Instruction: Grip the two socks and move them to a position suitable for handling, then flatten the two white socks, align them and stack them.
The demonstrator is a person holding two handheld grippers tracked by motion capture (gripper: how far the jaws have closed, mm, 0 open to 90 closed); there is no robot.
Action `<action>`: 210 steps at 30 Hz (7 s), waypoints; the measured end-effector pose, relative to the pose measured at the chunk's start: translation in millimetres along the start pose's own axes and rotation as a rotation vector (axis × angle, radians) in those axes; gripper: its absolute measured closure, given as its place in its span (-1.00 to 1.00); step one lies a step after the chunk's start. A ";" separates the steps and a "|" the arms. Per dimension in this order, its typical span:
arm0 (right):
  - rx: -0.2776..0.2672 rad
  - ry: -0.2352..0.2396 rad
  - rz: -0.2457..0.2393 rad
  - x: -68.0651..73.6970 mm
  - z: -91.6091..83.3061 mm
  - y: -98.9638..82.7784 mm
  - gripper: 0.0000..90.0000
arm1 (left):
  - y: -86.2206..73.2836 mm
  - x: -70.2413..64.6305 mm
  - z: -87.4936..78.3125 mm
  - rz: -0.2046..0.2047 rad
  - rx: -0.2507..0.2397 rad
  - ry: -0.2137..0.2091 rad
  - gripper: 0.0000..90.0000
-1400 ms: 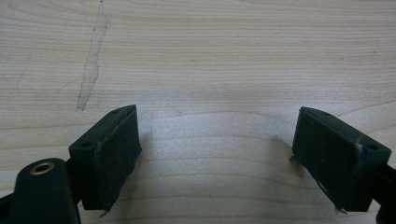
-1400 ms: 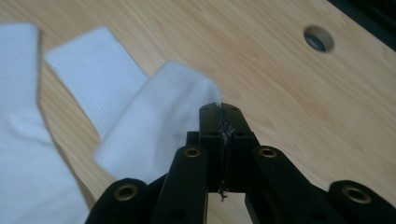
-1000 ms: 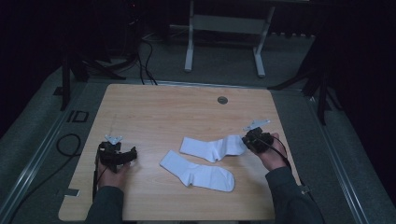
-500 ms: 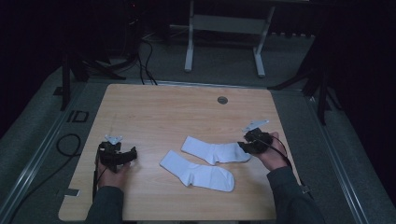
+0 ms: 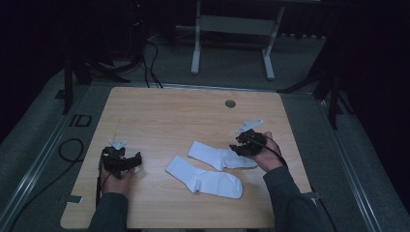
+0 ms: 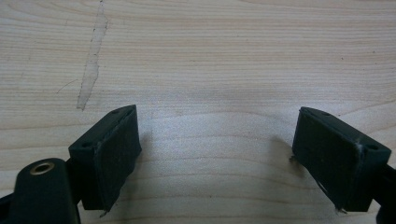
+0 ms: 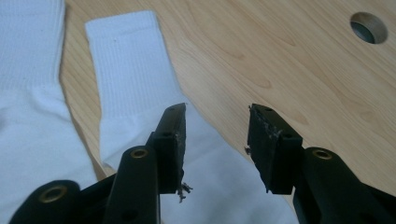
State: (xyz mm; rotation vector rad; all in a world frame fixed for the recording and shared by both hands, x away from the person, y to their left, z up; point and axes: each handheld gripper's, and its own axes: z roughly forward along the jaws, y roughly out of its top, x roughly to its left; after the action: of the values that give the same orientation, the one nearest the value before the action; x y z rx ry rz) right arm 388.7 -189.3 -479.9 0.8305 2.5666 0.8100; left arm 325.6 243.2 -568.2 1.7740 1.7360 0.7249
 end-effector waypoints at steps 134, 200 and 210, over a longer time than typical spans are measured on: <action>-0.107 0.135 -0.048 134.7 17.9 31.2 0.84 | -0.1 -0.9 -0.3 0.005 0.002 -0.004 -0.67; -0.050 0.105 0.057 86.9 -9.4 -23.5 0.26 | 17.6 -92.4 -48.2 0.271 -0.054 -0.352 0.99; -0.046 0.080 0.089 78.9 -24.8 -47.6 0.26 | 14.9 -114.3 -43.4 0.351 -0.034 -0.378 0.99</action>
State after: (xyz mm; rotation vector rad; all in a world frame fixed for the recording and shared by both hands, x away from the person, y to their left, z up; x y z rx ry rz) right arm 295.5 -182.9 -499.1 0.9215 2.5856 0.9429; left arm 302.8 129.3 -527.2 2.0605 1.1760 0.5071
